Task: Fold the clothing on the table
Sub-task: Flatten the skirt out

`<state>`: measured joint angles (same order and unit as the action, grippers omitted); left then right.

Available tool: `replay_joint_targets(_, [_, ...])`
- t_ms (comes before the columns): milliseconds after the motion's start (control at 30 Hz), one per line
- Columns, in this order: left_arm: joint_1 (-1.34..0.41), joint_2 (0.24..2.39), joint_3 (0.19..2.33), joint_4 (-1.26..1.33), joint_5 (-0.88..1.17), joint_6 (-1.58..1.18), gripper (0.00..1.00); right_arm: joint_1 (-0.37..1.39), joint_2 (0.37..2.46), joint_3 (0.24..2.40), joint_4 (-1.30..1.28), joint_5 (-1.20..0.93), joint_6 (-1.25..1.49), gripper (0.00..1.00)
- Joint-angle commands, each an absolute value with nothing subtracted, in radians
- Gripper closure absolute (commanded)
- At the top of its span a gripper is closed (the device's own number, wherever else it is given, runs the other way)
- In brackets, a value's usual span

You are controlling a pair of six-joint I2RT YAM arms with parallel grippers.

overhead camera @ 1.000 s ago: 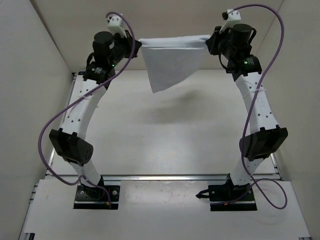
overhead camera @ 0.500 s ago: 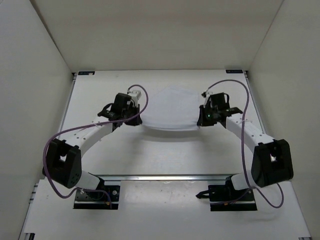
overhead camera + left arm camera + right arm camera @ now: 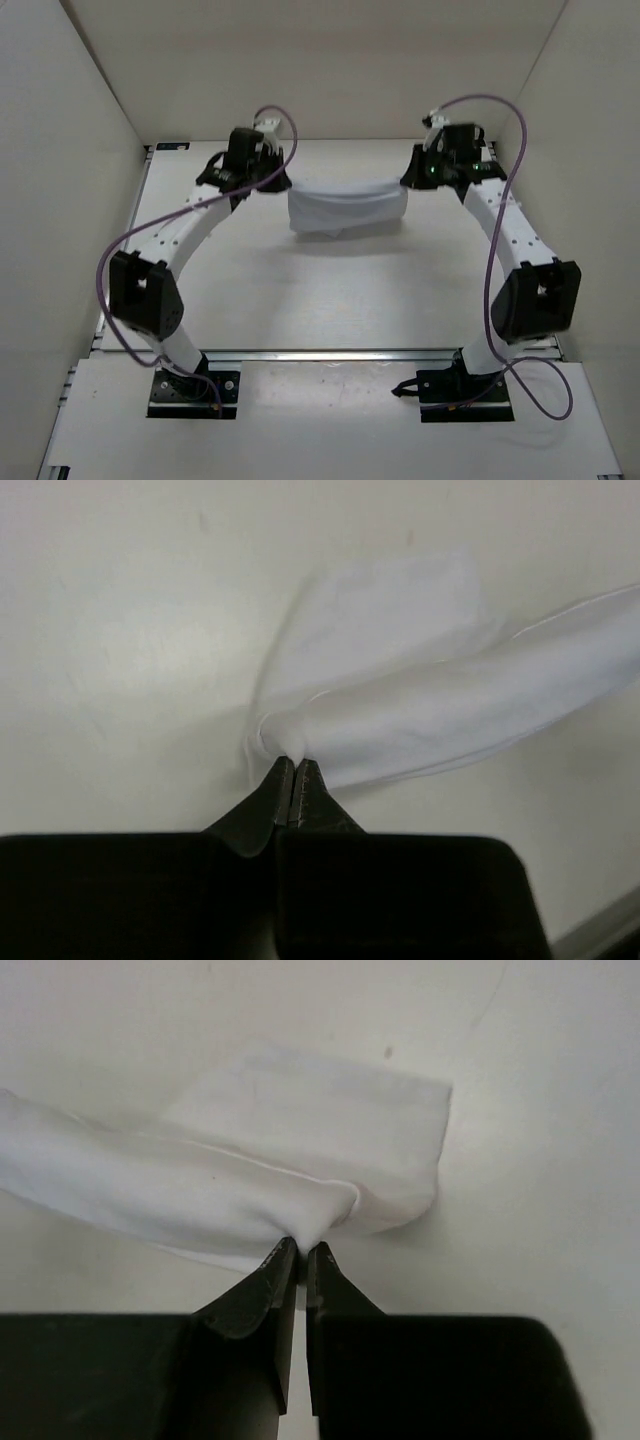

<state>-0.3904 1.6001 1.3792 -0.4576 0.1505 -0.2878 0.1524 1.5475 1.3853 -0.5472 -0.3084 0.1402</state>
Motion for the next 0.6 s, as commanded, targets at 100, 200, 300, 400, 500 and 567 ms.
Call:
replay_joint_targets(100, [-0.357,1.732,1.974,-0.428,0.02,-0.201,1.0,0.163,1.697,2.015,-0.563,-0.172,0.011,1.0])
replay_joint_targets(200, [-0.345,1.663,1.945,-0.361,0.008,-0.163,1.0,0.146,1.645,2.014,-0.54,-0.209,0.022,1.0])
replay_joint_targets(300, [-0.347,1.553,1.778,-0.299,-0.063,-0.102,1.0,0.137,1.574,1.873,-0.511,-0.156,-0.026,1.0])
replay_joint_targets(400, [-0.335,1.47,1.578,-0.27,-0.059,-0.09,1.0,0.112,1.494,1.683,-0.476,-0.193,-0.005,1.0])
replay_joint_targets(500, [-0.344,1.381,1.375,-0.259,-0.054,-0.109,1.0,0.132,1.373,1.421,-0.411,-0.186,0.029,1.0])
replay_joint_targets(567, [-0.374,1.31,1.254,-0.277,-0.06,-0.126,1.0,0.15,1.292,1.219,-0.376,-0.205,0.058,1.0])
